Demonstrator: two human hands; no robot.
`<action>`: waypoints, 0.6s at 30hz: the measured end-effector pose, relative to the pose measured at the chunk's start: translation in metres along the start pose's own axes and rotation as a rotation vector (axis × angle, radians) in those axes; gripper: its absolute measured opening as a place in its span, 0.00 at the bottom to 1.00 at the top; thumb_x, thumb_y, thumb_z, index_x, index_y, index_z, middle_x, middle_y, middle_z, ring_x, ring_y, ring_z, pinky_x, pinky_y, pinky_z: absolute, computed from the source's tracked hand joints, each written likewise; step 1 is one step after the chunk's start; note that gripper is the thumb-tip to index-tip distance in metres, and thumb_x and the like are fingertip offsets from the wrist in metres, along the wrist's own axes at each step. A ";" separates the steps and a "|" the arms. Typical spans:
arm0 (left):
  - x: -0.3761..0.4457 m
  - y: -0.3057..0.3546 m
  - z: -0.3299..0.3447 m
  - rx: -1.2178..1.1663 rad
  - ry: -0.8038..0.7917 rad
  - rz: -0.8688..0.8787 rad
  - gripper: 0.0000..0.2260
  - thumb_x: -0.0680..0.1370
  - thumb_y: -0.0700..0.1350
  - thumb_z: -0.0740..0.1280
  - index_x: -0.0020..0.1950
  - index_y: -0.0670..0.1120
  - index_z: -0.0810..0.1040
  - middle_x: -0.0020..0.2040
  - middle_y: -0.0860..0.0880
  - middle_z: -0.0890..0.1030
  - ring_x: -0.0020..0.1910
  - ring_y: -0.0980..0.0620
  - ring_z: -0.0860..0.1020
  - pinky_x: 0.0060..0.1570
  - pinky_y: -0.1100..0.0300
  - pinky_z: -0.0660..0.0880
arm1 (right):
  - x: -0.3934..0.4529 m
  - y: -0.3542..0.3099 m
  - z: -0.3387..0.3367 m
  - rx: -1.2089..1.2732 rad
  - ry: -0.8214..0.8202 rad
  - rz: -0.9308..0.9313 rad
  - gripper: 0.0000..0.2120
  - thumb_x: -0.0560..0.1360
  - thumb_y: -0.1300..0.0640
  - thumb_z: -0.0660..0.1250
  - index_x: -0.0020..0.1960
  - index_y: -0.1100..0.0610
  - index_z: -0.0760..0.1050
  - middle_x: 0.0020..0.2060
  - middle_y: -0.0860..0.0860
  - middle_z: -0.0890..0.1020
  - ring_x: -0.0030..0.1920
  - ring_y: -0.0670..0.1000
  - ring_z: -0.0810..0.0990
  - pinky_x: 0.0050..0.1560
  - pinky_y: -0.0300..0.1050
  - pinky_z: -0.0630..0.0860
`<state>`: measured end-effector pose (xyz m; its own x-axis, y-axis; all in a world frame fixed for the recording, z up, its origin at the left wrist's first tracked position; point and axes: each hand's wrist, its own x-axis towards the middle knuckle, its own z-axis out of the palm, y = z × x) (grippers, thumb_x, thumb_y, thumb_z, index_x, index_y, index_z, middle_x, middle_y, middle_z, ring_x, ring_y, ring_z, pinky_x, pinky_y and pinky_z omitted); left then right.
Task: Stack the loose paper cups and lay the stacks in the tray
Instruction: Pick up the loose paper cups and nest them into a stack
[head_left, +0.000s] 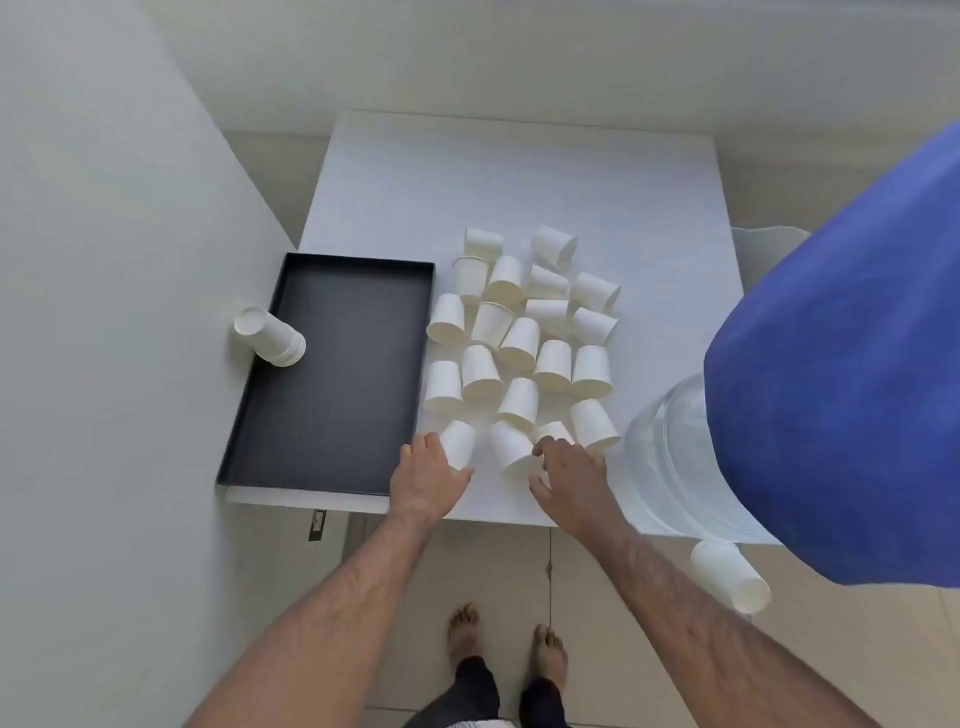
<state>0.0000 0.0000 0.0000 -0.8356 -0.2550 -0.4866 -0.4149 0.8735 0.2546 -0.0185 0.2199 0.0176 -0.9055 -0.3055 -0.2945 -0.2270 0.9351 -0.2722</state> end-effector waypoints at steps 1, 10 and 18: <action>0.001 0.001 0.001 -0.031 0.002 -0.025 0.34 0.80 0.63 0.71 0.75 0.41 0.68 0.70 0.45 0.73 0.67 0.45 0.72 0.61 0.49 0.78 | 0.001 -0.001 0.000 0.160 -0.032 0.052 0.13 0.80 0.50 0.64 0.63 0.50 0.72 0.49 0.45 0.80 0.52 0.51 0.79 0.53 0.49 0.74; -0.017 0.004 0.021 -0.450 0.223 -0.287 0.28 0.77 0.60 0.76 0.62 0.44 0.68 0.60 0.47 0.70 0.54 0.45 0.76 0.46 0.49 0.79 | 0.007 -0.030 0.027 1.001 -0.159 0.546 0.08 0.78 0.52 0.69 0.52 0.57 0.77 0.43 0.53 0.84 0.35 0.47 0.83 0.30 0.42 0.76; -0.015 0.002 0.041 -1.108 0.082 -0.525 0.12 0.83 0.53 0.71 0.56 0.44 0.81 0.51 0.49 0.82 0.46 0.52 0.78 0.42 0.57 0.72 | 0.017 -0.041 0.045 1.270 -0.141 0.711 0.13 0.83 0.50 0.66 0.49 0.60 0.78 0.39 0.53 0.81 0.32 0.49 0.78 0.27 0.40 0.72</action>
<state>0.0270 0.0229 -0.0266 -0.4784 -0.5296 -0.7004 -0.7564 -0.1567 0.6351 -0.0090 0.1687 -0.0173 -0.6307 0.0586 -0.7738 0.7733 0.1317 -0.6203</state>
